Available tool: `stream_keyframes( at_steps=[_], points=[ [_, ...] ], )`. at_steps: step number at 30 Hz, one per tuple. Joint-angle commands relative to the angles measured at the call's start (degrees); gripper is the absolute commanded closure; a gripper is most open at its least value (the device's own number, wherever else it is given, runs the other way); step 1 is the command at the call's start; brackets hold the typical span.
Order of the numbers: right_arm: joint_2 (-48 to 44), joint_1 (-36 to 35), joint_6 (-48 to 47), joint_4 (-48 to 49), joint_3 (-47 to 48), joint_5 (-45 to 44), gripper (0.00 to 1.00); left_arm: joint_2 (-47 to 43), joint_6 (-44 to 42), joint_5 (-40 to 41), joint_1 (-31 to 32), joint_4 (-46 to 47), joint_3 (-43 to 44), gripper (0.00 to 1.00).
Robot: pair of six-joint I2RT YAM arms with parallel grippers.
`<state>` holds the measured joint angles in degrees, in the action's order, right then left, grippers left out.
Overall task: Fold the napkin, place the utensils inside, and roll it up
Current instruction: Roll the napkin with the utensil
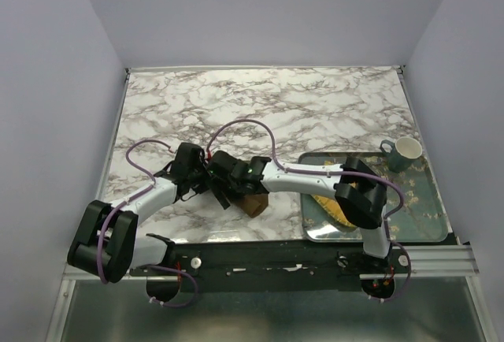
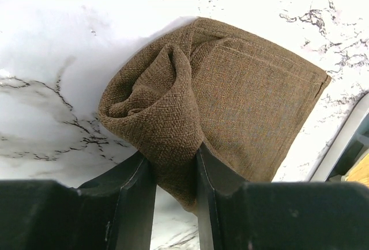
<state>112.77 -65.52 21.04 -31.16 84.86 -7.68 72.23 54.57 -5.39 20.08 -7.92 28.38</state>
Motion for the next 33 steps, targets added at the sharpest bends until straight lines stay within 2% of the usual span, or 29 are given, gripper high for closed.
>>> stream_keyframes(
  at_steps=[1, 6, 10, 13, 16, 18, 22, 28, 29, 33],
  points=[
    [5.3, -2.5, 2.0, -3.0, 3.9, -13.3, 0.21, 0.1, 2.4, -0.8, 0.5, -1.8, 0.6, 0.64],
    [10.0, -4.6, 2.6, -3.2, 6.3, -17.8, 0.21, -0.2, 3.8, -1.1, 0.5, -1.7, 0.5, 0.64],
    [11.0, -4.6, 3.7, -2.2, 5.7, -19.6, 0.25, -0.2, 4.4, -1.2, 0.8, -1.3, 0.2, 0.64],
    [10.9, -4.5, 4.7, -1.6, 3.8, -19.5, 0.35, 0.1, 4.1, -1.3, 0.9, -1.1, 0.3, 0.64],
    [8.6, -4.1, 5.6, 2.0, -1.6, -18.0, 0.54, -0.4, 3.3, -0.5, 1.0, -2.1, 0.4, 0.57],
    [6.2, -3.2, 5.9, 6.3, -5.3, -15.7, 0.63, -1.5, 2.7, -0.1, 0.9, -2.4, 0.4, 0.5],
    [2.7, -1.8, 4.3, 14.7, -13.6, -11.3, 0.71, -3.5, 1.7, 1.2, 0.8, -3.9, 0.9, 0.39],
    [-2.6, 3.9, 2.2, 30.7, -27.2, 3.3, 0.71, -7.4, -2.4, 2.0, 0.7, -7.6, 3.3, 0.25],
    [-2.9, 5.0, 2.3, 33.9, -28.7, 9.3, 0.71, -7.8, -2.9, 1.0, 0.7, -8.1, 3.5, 0.19],
    [-1.2, 12.4, 2.9, 44.0, -32.8, 28.2, 0.7, -8.4, -2.8, -1.6, 0.8, -7.3, 3.0, 0.17]
  ],
)
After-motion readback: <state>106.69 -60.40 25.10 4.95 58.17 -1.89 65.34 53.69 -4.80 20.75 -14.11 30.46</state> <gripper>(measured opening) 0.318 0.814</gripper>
